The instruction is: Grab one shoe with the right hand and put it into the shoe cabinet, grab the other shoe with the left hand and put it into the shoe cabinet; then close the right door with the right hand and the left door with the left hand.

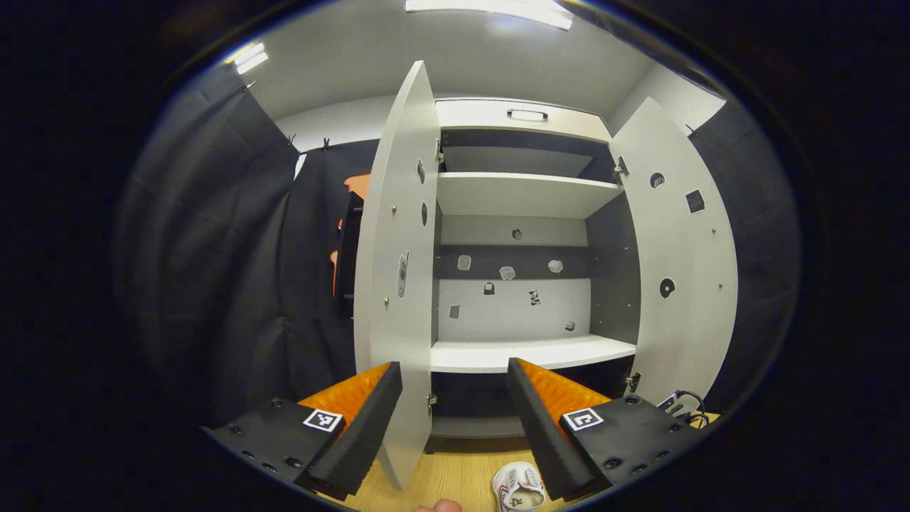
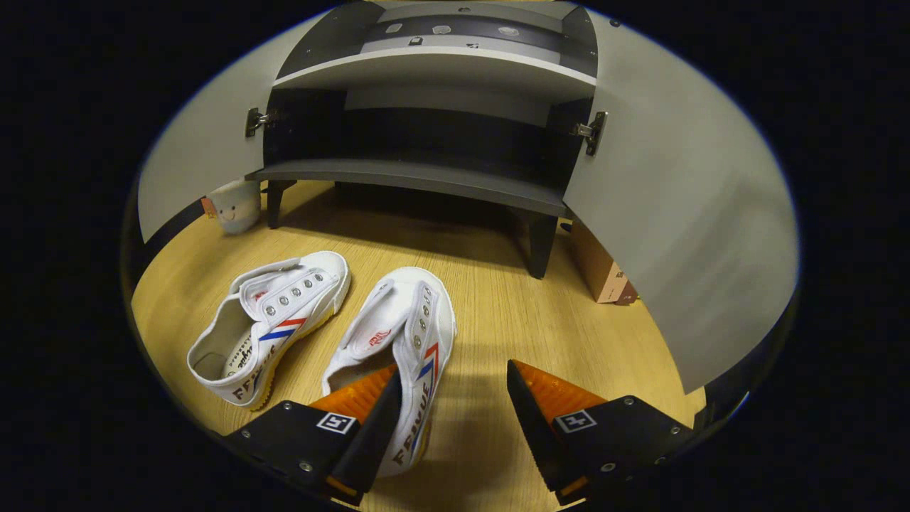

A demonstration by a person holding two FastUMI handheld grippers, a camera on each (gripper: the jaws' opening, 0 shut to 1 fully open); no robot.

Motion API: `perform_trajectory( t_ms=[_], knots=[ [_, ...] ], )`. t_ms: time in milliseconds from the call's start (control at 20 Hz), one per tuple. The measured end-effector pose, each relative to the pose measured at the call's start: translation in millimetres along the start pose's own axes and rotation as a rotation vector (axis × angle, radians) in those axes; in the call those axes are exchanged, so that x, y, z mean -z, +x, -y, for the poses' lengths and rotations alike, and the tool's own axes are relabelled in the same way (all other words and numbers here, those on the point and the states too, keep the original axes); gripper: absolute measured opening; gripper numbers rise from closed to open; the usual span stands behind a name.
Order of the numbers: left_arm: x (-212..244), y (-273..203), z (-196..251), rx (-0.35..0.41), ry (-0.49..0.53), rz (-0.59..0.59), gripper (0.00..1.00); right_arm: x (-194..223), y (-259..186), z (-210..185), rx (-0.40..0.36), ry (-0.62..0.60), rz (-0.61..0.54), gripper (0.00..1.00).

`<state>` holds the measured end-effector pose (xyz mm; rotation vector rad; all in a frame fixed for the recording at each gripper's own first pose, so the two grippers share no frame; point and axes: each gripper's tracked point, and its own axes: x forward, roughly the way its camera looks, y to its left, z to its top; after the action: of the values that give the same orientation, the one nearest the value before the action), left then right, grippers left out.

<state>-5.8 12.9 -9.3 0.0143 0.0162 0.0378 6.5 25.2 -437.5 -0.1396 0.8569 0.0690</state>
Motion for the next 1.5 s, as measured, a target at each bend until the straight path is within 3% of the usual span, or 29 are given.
perform_trajectory(
  t_ms=[300,350,400,550,650,850,1050,1200,1400,1500],
  knots=[
    [4,-1,-1,-0.014,0.007,-0.015,0.96,-8,32,-9,-0.057,0.049,0.011,0.65],
    [5,0,-1,-0.016,0.008,-0.017,0.96,-8,34,-13,-0.073,0.056,0.01,0.55],
    [5,-1,0,-0.017,0.011,-0.019,0.96,-7,37,-16,-0.085,0.064,0.011,0.55],
    [6,-1,1,-0.017,0.012,-0.021,0.96,-8,41,-5,-0.014,0.063,0.03,0.32],
    [7,-2,5,-0.011,0.011,-0.023,0.96,-6,42,0,0.005,0.072,0.027,0.05],
    [5,-4,14,0.007,0.021,-0.016,0.97,-13,29,0,-0.004,0.089,0.049,0.02],
    [4,-3,24,0.035,0.022,-0.007,0.96,-43,-19,5,0.026,0.13,0.118,0.01],
    [9,-4,30,0.05,0.013,-0.015,0.96,-85,-70,8,0.025,0.185,0.206,0.01],
    [10,-5,35,0.071,-0.014,-0.013,0.96,-154,-132,10,0.041,0.167,0.368,0.01],
    [9,-6,35,0.077,-0.022,-0.008,0.96,-191,-174,31,0.052,0.157,0.435,0.01]
  ],
)
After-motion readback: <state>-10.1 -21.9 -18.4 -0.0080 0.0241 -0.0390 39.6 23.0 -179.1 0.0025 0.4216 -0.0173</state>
